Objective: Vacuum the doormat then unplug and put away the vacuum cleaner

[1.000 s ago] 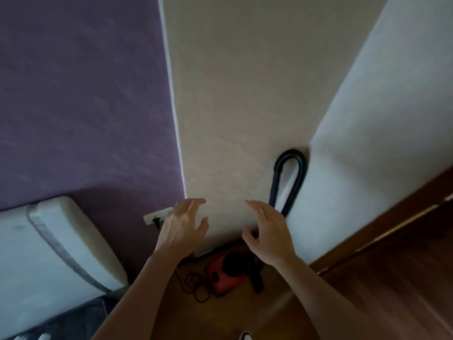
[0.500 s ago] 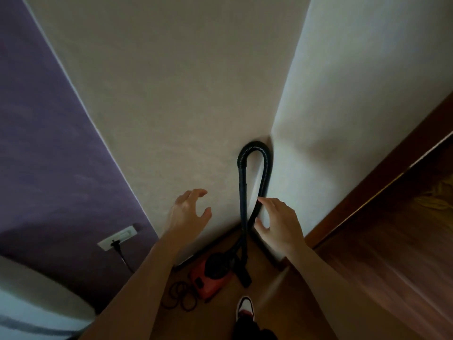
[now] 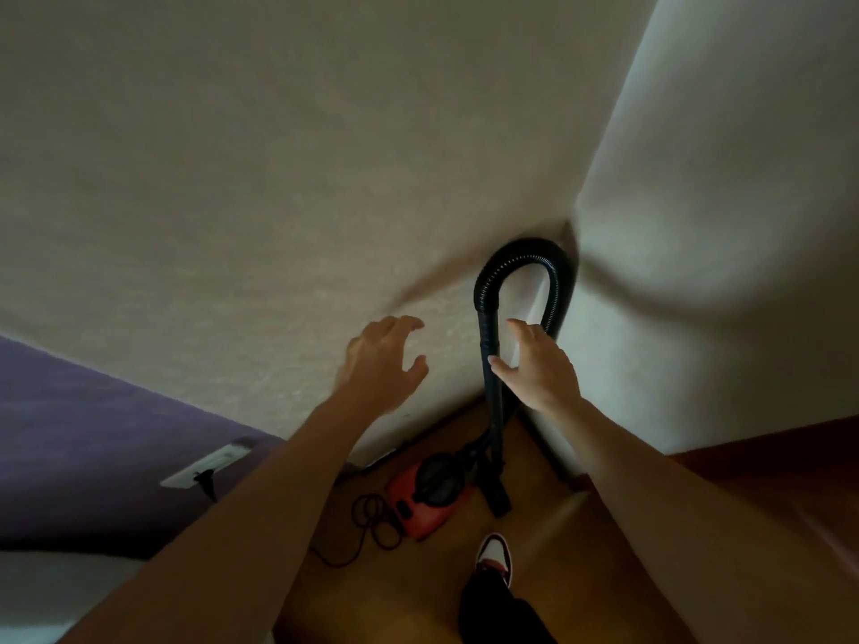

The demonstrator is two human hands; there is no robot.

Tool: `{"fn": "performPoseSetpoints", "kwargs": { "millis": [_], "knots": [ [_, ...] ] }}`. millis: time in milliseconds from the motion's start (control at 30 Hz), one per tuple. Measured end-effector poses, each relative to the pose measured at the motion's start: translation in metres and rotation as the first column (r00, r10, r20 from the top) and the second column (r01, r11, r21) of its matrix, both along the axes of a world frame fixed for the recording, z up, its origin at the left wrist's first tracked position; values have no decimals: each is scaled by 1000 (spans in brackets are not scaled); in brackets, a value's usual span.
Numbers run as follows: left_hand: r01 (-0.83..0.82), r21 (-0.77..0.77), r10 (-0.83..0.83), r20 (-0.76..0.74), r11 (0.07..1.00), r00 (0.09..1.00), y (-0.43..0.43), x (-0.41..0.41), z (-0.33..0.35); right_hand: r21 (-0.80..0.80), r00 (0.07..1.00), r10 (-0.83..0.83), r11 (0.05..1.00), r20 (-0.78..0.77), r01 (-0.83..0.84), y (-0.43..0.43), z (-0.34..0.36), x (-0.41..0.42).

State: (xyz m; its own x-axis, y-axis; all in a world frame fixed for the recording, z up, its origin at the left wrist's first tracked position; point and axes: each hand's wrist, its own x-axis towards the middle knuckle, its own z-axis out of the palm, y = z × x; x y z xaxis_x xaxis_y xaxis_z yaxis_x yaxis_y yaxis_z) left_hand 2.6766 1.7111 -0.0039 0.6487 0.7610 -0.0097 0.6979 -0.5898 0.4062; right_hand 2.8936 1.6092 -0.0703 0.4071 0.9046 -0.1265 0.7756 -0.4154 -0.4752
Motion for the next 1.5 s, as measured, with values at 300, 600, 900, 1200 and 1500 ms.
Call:
{"fn": "performPoseSetpoints", "kwargs": {
  "millis": [300,600,900,1200,1500],
  "knots": [
    [-19,43,17,56,999,998,14,9,-27,120,971,-89,986,-223,118,61,-42,8],
    [73,-145,-65,59,987,996,19,21,-33,163,925,-85,974,-372,155,47,-50,9],
    [330,-166,-320,87,929,944,8,26,-13,122,918,-71,984,-391,128,-11,-37,-22],
    [807,318,-798,-196,498,570,-17,16,9,64,883,-55,993,-465,95,-81,2,-68],
    [916,397,-928,-360,-57,98,-49,43,29,-61,828,-124,992,-546,108,-140,14,-113]
  ]
}}
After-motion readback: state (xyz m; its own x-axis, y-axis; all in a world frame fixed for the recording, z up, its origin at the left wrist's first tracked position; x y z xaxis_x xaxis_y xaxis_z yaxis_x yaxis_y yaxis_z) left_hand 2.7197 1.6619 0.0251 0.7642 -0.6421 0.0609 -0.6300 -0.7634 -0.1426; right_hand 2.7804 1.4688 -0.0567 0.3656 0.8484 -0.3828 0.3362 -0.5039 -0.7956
